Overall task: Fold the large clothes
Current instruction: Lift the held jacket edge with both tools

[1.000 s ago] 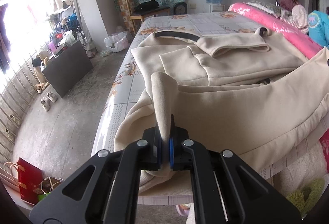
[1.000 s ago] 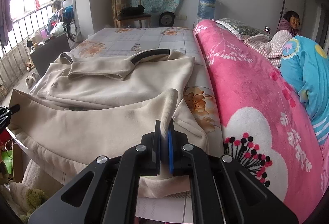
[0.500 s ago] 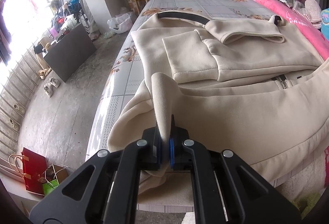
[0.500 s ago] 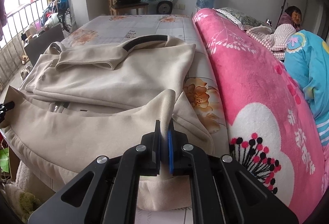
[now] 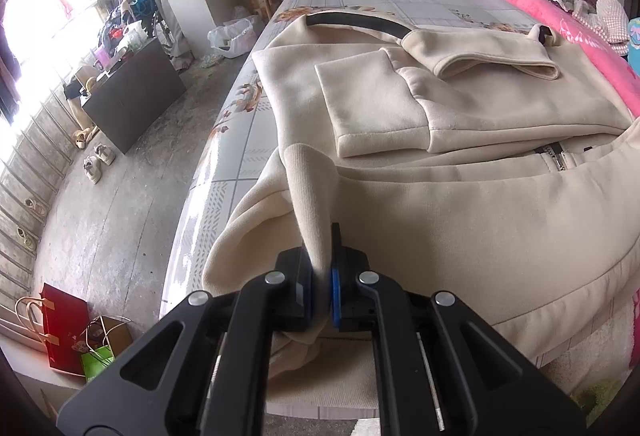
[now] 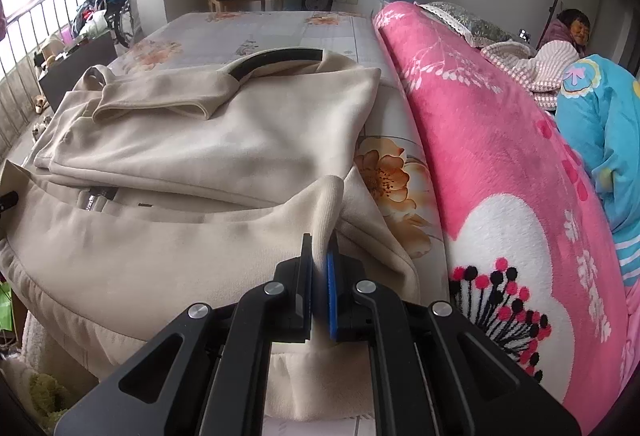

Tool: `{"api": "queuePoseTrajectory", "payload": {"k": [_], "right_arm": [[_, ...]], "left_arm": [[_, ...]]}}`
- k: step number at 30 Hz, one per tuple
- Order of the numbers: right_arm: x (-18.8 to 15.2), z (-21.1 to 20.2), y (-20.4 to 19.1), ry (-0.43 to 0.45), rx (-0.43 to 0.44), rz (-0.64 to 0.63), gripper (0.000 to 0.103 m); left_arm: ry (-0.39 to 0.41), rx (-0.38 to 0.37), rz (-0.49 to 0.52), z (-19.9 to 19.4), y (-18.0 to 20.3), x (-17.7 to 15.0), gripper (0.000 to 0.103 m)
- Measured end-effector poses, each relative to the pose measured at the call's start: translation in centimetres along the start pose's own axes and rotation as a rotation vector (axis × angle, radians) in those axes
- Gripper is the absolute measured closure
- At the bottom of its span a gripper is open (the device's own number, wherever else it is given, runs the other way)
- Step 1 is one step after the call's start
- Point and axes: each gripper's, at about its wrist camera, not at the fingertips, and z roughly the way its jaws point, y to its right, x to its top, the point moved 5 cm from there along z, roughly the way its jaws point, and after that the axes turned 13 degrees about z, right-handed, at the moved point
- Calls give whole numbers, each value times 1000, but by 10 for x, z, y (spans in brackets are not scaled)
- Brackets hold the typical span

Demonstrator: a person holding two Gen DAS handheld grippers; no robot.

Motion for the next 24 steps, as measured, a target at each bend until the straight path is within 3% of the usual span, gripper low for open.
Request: {"api": "queuePoseTrajectory", "payload": {"k": [12, 15, 19, 24], "right_arm": [[0, -1, 0, 7, 0, 7, 97], [0, -15, 3, 48, 13, 33, 97], [-3, -54, 8, 133, 47, 77, 97], [4, -101, 7, 247, 85, 91, 97]], "left_arm": [[4, 1, 10, 4, -2, 1, 96], [53, 29, 34, -5, 0, -2, 98], [189, 50, 41, -47, -3, -10, 98], [300, -23, -36, -106, -22, -10, 98]]}}
